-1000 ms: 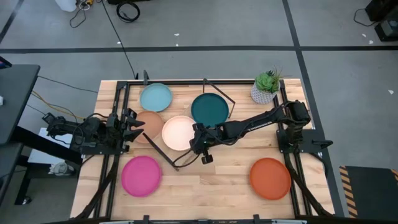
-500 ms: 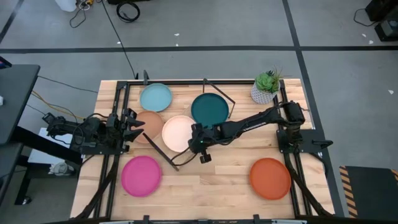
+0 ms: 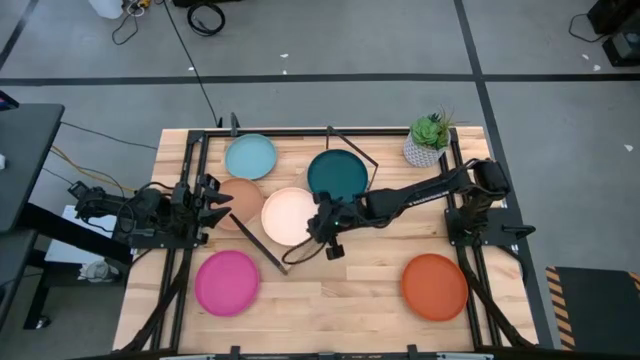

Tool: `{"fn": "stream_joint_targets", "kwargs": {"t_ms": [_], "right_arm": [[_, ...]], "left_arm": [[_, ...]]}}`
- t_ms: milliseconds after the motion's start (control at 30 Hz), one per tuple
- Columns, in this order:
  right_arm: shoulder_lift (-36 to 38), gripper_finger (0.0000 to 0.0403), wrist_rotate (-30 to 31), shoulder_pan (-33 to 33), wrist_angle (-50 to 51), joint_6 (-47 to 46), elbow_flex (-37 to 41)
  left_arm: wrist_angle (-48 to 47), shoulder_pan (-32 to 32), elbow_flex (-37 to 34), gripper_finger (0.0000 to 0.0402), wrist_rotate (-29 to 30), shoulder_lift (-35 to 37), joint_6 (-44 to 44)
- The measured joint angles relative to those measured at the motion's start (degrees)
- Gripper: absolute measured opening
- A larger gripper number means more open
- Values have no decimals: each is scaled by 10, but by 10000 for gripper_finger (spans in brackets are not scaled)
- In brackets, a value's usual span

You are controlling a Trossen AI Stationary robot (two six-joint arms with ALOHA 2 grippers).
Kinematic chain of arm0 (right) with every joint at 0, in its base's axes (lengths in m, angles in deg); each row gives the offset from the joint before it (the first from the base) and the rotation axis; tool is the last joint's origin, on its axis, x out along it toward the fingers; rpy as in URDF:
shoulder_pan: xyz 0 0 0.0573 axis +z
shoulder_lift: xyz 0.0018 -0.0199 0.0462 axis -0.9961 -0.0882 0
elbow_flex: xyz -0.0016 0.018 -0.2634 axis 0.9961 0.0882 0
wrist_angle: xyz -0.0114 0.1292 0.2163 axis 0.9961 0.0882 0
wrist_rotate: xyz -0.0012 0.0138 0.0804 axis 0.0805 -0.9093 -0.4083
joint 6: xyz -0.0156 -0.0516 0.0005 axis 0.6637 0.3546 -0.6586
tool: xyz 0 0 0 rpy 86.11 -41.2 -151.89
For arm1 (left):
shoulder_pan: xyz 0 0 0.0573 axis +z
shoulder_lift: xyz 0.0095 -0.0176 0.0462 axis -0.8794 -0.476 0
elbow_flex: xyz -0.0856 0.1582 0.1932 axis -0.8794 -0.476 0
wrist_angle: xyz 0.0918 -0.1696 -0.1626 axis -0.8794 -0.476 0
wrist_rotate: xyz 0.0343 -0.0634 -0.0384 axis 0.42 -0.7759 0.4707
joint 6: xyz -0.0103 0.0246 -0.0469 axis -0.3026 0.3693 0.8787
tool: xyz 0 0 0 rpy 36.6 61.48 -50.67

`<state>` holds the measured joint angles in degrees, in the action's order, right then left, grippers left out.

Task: Place and stack plates onto a shelf
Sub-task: Stack the orange plate on top of the dark blue plate on the shelf

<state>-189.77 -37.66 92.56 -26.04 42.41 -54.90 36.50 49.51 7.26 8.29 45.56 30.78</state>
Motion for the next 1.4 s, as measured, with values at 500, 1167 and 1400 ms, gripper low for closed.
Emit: {"fn": "stream_joint_targets", "kwargs": {"t_ms": [500,1167,1400], "right_arm": [[5,36,-138,117,283,-153,0],[8,193,-180,274,462,-687,4],[7,199,-213,276,454,-739,58]], "left_arm": [[0,0,0,146,0,0,0],[0,0,0,146,0,0,-1],[0,0,0,146,0,0,-1]]}}
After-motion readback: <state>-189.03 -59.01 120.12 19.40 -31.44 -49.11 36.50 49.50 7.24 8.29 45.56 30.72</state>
